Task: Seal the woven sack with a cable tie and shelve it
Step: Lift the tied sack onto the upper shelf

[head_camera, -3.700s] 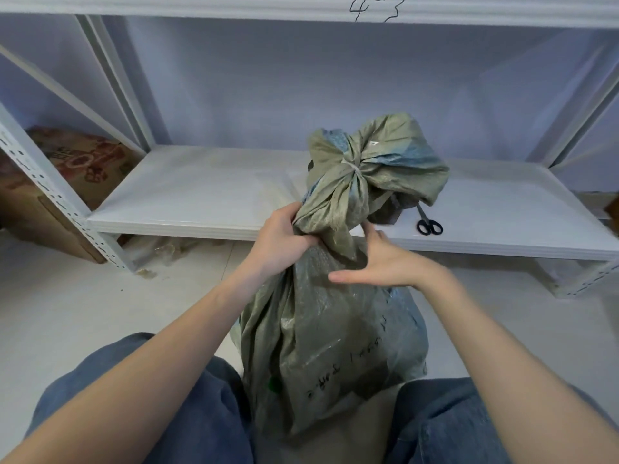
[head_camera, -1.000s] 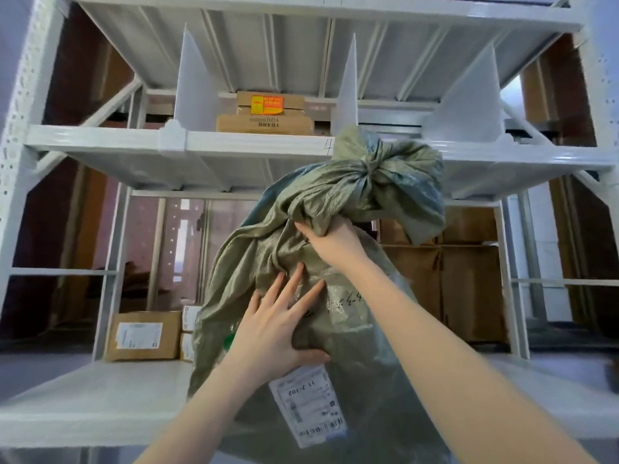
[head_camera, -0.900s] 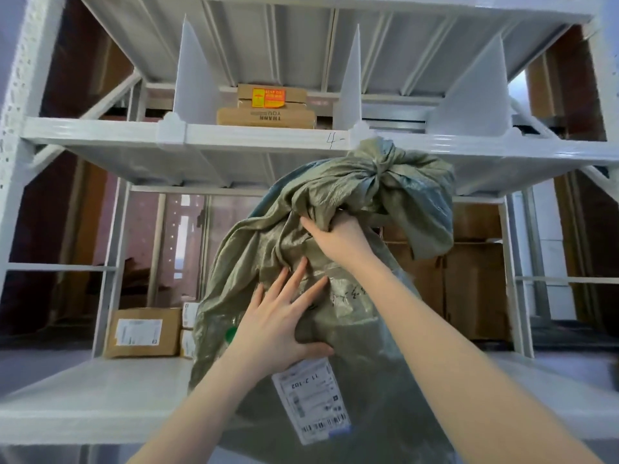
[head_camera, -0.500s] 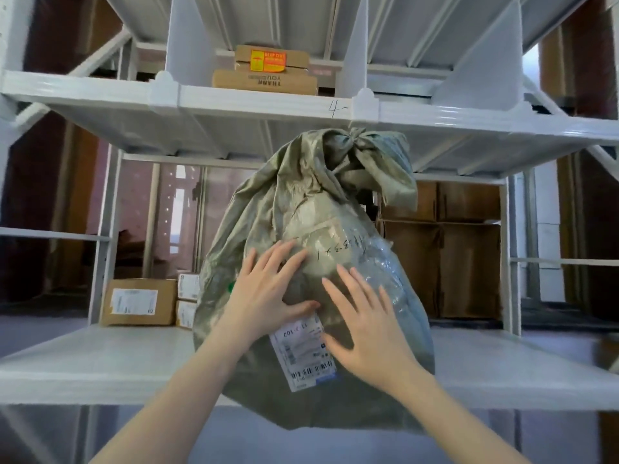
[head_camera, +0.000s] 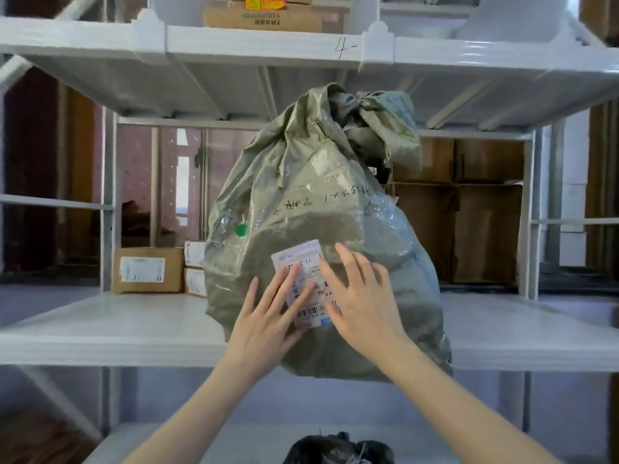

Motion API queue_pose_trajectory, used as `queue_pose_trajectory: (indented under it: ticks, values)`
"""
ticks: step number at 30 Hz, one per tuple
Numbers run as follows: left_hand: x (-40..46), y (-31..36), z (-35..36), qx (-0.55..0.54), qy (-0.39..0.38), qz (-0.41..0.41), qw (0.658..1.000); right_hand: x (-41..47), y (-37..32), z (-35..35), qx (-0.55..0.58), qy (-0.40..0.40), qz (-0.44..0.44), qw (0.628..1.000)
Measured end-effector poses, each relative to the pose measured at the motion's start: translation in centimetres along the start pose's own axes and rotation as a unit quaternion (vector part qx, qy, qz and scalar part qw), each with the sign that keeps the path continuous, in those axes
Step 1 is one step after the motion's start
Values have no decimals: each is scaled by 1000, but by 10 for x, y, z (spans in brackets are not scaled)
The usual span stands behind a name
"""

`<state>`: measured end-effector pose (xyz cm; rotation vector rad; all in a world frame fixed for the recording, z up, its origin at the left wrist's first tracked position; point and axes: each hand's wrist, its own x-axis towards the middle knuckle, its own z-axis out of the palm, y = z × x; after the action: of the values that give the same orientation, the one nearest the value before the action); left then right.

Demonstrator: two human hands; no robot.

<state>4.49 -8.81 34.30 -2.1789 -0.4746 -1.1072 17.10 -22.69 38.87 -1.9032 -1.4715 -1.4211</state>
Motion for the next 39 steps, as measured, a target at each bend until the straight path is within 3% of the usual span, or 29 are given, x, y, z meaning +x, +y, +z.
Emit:
queue_pose_trajectory:
  ticks: [6,19,22,27,34,39]
  values:
    - [27,-9,23,34,-16,-6,999,-18,8,41,-33,-94,6,995]
    - [72,-2,68,-24,-66,-45,997,23,40,83,-41,-177,-3,983]
    - [79,-5,75,-8,-100,-34,994,31,42,94,-34,-202,12,979]
    - [70,-2,84,-4,-94,-25,995,36,54,106,-37,-258,45,964]
    - [53,-2,85,-16,-103,-31,994,40,62,99,-39,-303,36,952]
    - [50,-5,72,-9,-99,-33,994,40,58,73,-23,-272,14,962]
